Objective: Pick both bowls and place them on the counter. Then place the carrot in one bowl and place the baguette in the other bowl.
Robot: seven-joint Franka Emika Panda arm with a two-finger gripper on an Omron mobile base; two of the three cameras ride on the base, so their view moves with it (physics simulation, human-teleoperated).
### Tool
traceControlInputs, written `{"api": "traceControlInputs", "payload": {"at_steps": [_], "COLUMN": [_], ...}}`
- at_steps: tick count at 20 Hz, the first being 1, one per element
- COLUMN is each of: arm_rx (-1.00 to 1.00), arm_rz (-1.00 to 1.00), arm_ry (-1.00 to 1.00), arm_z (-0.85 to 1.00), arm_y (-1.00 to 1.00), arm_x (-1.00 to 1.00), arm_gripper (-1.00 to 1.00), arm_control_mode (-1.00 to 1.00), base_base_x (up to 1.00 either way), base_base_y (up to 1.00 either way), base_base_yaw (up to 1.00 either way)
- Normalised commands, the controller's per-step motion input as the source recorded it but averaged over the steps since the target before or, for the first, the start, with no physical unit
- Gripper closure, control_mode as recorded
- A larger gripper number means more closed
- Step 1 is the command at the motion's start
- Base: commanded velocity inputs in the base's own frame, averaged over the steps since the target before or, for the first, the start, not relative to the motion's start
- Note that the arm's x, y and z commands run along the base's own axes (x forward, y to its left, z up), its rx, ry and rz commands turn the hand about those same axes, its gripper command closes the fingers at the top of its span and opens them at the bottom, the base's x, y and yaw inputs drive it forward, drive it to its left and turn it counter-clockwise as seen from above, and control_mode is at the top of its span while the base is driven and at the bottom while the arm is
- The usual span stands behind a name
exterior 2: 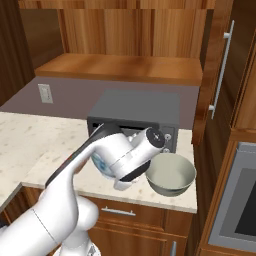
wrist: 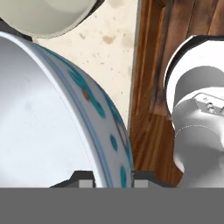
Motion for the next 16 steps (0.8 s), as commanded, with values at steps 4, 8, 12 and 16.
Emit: {"api": "traceControlInputs", "payload": {"at_steps": [4, 8, 12, 16], "arm_rx": [0.00, 0.00, 0.00, 0.00], "arm_rz": [0.00, 0.00, 0.00, 0.00], "arm_ry": [0.01, -0.07, -0.05, 0.00], "arm_z": [-0.51, -0.32, -0.27, -0.30], "arm_y": [0.00, 0.00, 0.04, 0.05], "arm_x": [0.01, 0.16, 0.14, 0.17], "arm_gripper": [1.00, 1.00, 1.00, 1.00], "arm_control_mode": [-1.00, -1.00, -1.00, -1.00], "base_base_x": [0.00, 0.00, 0.00, 0.00], "base_base_y": [0.00, 0.00, 0.00, 0.00], "base_base_yaw": [0.00, 0.00, 0.00, 0.00]}}
